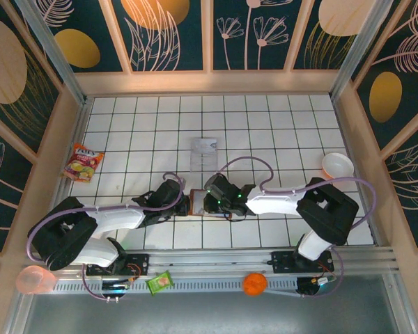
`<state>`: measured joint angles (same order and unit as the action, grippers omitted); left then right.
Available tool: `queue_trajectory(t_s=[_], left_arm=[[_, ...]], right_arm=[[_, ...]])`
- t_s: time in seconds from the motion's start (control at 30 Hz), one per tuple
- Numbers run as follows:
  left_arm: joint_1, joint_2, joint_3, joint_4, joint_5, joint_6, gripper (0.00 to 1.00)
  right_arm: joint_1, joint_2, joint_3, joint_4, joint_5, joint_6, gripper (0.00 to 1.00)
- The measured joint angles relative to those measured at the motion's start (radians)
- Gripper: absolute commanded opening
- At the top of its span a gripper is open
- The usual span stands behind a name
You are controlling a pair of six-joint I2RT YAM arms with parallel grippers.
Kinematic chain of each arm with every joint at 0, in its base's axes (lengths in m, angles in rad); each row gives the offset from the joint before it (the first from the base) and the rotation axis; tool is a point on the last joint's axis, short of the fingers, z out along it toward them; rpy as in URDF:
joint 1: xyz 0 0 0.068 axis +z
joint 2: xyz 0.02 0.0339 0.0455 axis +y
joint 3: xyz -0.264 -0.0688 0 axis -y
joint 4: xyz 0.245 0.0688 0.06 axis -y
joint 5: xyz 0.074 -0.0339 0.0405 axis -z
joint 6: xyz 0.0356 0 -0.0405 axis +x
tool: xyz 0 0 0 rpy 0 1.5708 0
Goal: Take the credit cards out of the card holder
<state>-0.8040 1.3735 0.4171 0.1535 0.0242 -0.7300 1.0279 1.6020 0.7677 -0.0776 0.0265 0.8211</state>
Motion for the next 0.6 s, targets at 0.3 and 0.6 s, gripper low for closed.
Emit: queue_trajectory(t_s=[0.3,0.6], left_arm=[[0.006,-0.057,0.010,-0.023,0.034,0.014,0.10],[0.006,0.031,0.035,-0.008,0.053,0.022,0.07]], right_arm=[[-0.055,-0.087,0.000,0.053,-0.092,-0.090,0.22],[-0.129,-0.032,-0.049,0.135,-0.267,-0.090,0.19]])
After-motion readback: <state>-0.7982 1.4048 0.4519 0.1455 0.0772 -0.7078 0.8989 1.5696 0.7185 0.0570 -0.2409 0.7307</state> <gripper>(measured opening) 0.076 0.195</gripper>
